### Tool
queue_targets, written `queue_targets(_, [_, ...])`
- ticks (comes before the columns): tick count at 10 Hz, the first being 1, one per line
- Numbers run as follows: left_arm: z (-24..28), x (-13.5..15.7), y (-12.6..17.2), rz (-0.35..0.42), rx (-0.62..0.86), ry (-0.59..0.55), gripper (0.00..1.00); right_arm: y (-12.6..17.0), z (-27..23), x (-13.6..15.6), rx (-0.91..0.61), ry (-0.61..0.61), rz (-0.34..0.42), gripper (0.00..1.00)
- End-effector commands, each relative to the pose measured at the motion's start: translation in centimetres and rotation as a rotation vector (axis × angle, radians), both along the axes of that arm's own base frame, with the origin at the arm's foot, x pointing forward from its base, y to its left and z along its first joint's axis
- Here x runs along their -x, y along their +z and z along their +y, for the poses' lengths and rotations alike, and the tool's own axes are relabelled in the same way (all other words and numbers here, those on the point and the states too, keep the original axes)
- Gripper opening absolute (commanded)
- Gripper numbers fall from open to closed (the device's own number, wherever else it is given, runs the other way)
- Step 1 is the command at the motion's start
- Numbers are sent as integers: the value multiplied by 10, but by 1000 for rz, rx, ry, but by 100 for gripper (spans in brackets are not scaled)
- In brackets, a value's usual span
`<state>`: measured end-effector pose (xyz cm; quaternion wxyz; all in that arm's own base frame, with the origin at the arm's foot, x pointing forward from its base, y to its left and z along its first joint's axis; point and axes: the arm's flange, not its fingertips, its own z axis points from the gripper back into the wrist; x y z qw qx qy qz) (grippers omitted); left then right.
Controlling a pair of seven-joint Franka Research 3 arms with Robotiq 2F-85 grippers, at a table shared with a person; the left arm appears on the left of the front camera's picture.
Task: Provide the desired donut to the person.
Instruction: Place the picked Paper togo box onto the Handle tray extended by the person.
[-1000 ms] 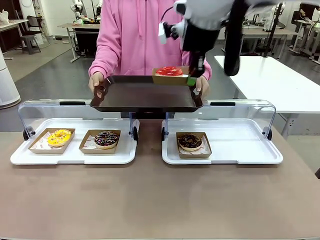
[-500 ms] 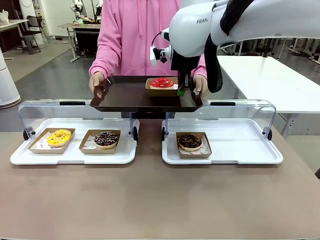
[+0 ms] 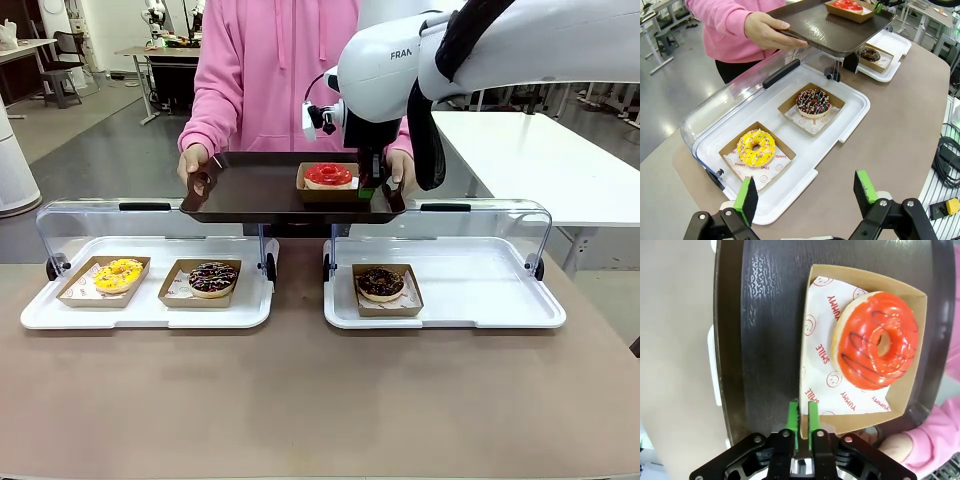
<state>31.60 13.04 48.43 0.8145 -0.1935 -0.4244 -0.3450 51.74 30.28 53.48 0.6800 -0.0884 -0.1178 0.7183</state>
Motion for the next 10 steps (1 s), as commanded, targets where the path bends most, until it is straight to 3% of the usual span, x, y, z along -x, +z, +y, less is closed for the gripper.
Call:
queue_targets(1, [1, 0, 0, -5, 21, 4, 100, 9, 0, -3, 5, -8, 7, 100])
queue_targets(2, [1, 0, 0, -5, 21, 4, 100, 10, 1, -3, 8, -6, 11, 65])
queue_targets(3, [1, 0, 0, -5, 21, 4, 100, 12, 0, -3, 7, 0, 19, 100])
queue_targets(10, [1, 0, 0, -5, 21, 4, 100, 19, -3, 0, -7, 33, 54, 100])
